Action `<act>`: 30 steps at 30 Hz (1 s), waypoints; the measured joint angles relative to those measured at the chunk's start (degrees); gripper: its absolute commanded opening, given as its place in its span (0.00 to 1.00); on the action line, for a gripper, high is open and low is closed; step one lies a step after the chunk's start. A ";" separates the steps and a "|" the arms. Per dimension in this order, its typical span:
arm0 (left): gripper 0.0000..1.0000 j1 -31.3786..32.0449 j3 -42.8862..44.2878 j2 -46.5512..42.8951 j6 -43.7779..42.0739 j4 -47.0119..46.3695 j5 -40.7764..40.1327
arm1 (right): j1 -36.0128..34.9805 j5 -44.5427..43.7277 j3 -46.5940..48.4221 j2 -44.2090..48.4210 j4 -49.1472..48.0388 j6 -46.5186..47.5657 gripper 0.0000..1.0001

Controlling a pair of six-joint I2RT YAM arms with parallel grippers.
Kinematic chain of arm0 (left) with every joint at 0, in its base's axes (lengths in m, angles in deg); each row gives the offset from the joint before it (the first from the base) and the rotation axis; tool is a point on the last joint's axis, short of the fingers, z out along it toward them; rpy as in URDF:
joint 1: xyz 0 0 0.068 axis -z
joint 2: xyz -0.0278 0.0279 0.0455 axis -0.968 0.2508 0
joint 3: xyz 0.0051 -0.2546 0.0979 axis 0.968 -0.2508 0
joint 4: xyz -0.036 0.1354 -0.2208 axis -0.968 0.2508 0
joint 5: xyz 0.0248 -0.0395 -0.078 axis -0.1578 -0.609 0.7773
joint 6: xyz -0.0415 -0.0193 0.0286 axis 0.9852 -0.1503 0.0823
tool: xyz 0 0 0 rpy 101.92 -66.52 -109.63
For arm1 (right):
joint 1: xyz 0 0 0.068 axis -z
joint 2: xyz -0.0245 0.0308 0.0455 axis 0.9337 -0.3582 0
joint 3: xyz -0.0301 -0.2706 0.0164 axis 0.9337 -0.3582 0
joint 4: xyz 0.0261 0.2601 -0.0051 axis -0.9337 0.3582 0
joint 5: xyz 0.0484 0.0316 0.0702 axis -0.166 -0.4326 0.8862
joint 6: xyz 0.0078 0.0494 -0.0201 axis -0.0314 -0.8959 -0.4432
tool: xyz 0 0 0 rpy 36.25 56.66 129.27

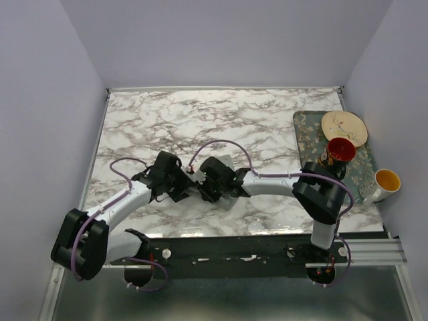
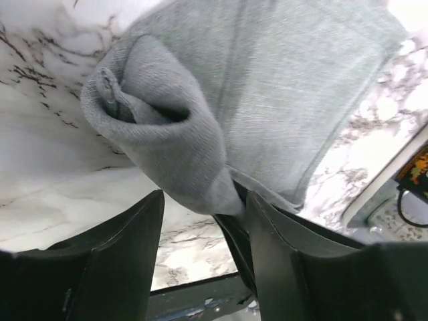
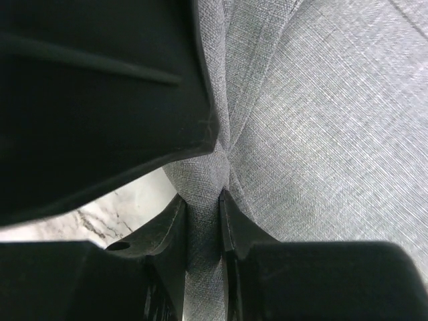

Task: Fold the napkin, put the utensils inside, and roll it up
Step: Roll the napkin with the utensil

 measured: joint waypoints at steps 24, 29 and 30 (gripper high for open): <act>0.64 2.51 1.95 -0.79 -1.29 4.68 0.26 | 18.32 58.38 -0.55 -14.25 -9.51 -20.57 0.13; 0.64 4.15 1.95 -3.91 0.55 7.61 0.35 | 19.06 60.50 0.35 -15.96 -9.46 -22.29 0.11; 0.64 4.33 1.86 -4.72 1.05 8.11 0.37 | 19.23 60.78 0.46 -16.17 -9.44 -22.64 0.10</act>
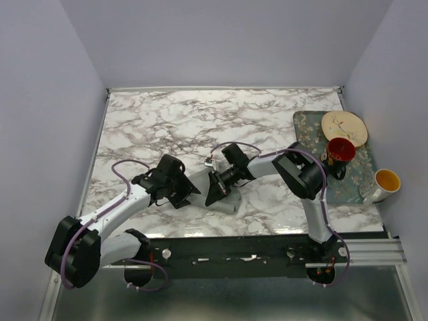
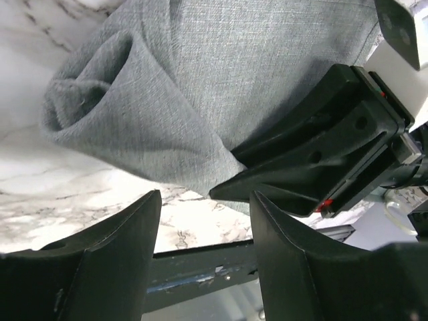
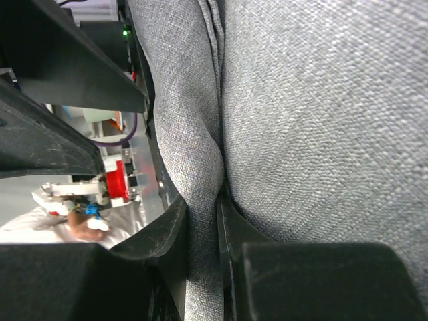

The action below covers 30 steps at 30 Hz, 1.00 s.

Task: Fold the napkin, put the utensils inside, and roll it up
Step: Roll the napkin with the utensil

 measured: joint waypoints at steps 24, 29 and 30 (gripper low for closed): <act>0.46 1.22 0.55 11.21 0.55 -2.99 -0.37 | 0.72 -1.38 0.15 -0.42 -0.79 -5.64 0.24; 0.26 1.25 -0.44 12.15 1.90 -6.78 -0.50 | 0.72 -3.50 2.40 0.68 5.64 0.35 0.42; 0.24 1.22 -0.70 12.17 2.19 -8.15 -0.50 | 0.70 -4.74 2.95 1.27 7.67 2.01 0.45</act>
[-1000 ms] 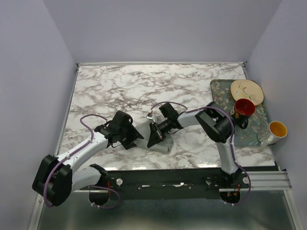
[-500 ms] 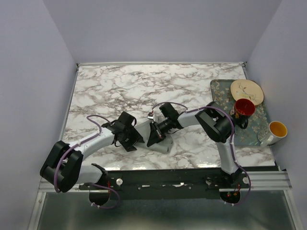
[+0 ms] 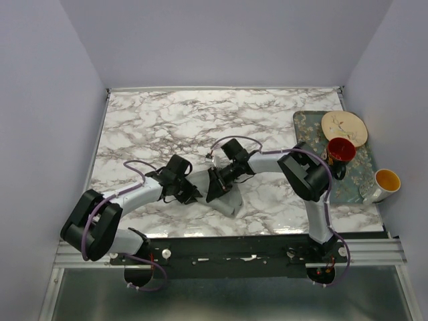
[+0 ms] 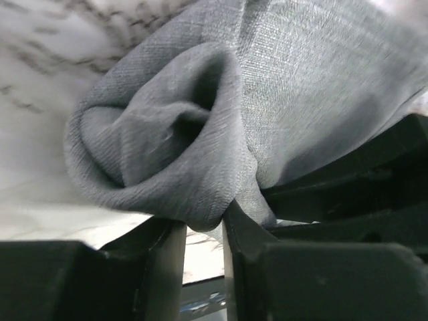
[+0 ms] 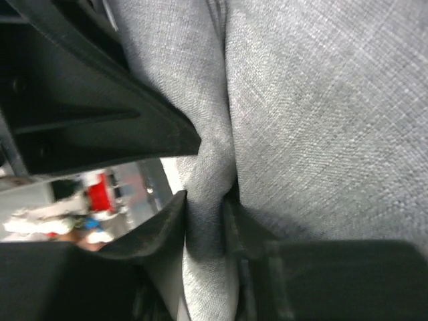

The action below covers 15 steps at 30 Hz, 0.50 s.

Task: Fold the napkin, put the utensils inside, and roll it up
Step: Roll the napkin with the utensil

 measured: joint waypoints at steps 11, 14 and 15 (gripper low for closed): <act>0.13 0.00 0.33 0.66 0.13 -3.63 -0.11 | -4.92 -30.03 3.06 18.95 19.43 12.26 0.56; 0.13 0.00 0.66 0.76 -0.20 -3.17 -0.17 | -9.77 -36.04 4.87 20.00 20.31 12.48 0.45; 0.13 0.00 0.79 0.87 -0.31 -2.99 -0.17 | -11.13 -36.98 5.22 19.67 20.28 12.48 0.43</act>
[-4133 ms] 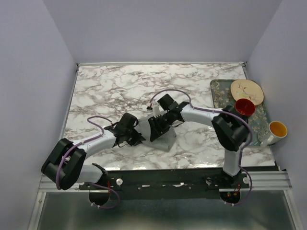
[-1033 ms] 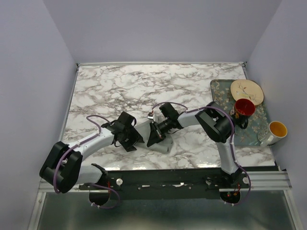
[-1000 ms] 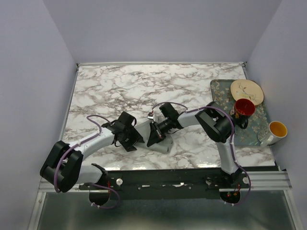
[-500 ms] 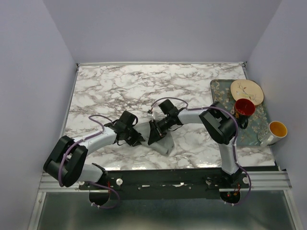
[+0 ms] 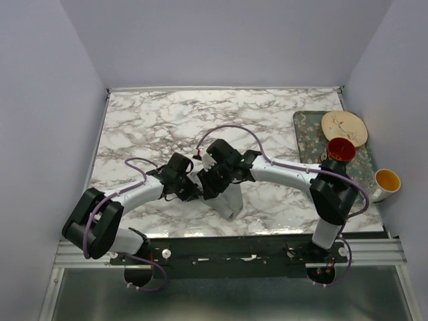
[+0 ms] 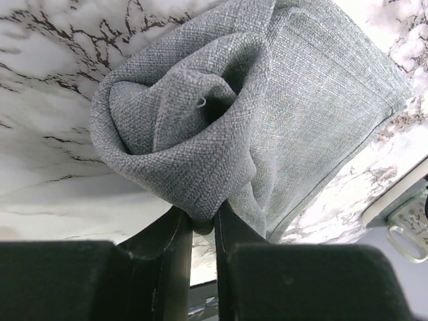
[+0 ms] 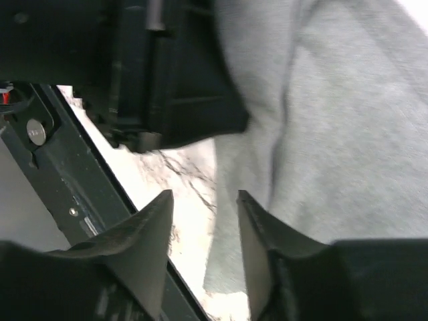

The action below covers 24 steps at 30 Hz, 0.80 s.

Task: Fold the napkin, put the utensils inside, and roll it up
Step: Roll the napkin with the utensil

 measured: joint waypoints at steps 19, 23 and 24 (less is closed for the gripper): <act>0.12 0.00 0.83 0.50 -0.28 0.87 -0.02 | -2.97 -5.81 -2.25 -3.96 -3.43 -0.42 0.45; 0.12 0.00 0.83 0.48 -0.07 0.85 0.00 | -3.04 -5.90 -3.65 -4.04 -5.35 -1.01 0.52; 0.11 0.00 0.83 0.42 0.00 0.85 0.00 | -3.17 -5.92 -3.98 -4.20 -5.90 -1.05 0.54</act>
